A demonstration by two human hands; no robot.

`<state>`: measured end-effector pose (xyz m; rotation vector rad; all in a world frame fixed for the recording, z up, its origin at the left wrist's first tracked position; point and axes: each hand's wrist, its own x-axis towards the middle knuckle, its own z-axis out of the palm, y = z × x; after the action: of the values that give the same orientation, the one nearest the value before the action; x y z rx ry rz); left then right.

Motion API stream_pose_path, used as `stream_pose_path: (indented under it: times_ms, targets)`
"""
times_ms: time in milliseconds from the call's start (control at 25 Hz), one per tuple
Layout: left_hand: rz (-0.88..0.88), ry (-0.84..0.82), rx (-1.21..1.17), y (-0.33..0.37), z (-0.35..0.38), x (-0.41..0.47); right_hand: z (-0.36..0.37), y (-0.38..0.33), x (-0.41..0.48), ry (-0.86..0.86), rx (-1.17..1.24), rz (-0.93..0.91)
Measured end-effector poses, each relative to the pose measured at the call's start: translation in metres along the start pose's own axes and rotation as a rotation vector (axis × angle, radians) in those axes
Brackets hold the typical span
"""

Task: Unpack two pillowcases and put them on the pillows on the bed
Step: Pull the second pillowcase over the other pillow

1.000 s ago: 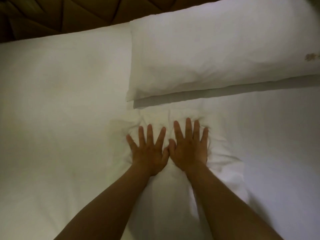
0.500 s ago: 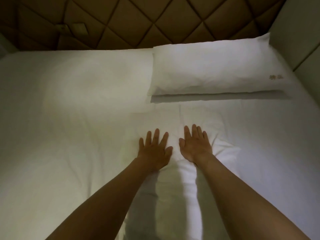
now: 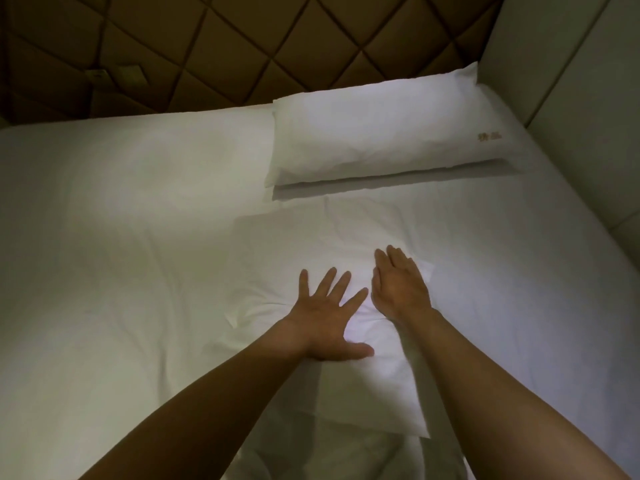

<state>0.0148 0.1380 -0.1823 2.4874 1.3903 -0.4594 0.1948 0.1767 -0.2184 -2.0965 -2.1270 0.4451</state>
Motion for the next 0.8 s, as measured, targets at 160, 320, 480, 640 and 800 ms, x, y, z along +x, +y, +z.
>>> stream_pose_path:
  times_ms: [160, 320, 480, 640, 800]
  targets:
    - [-0.046, -0.068, 0.108, 0.005, 0.003, 0.012, -0.003, 0.032, -0.017, -0.111, 0.202, 0.264]
    - [-0.084, 0.012, 0.1, 0.012, 0.001, 0.014, -0.009, 0.039, -0.024, -0.147, 0.477, 0.355]
    - [-0.138, 0.079, 0.055, 0.006, -0.005, 0.017, -0.013, 0.058, -0.022, -0.16, 0.627, 0.698]
    - [-0.2, 0.296, -0.009, 0.001, -0.027, 0.021, -0.015, 0.063, -0.032, -0.214, 0.876, 0.779]
    - [-0.178, 0.318, -0.044, -0.001, -0.04, 0.016, -0.028, 0.05, -0.028, -0.276, 1.111, 0.782]
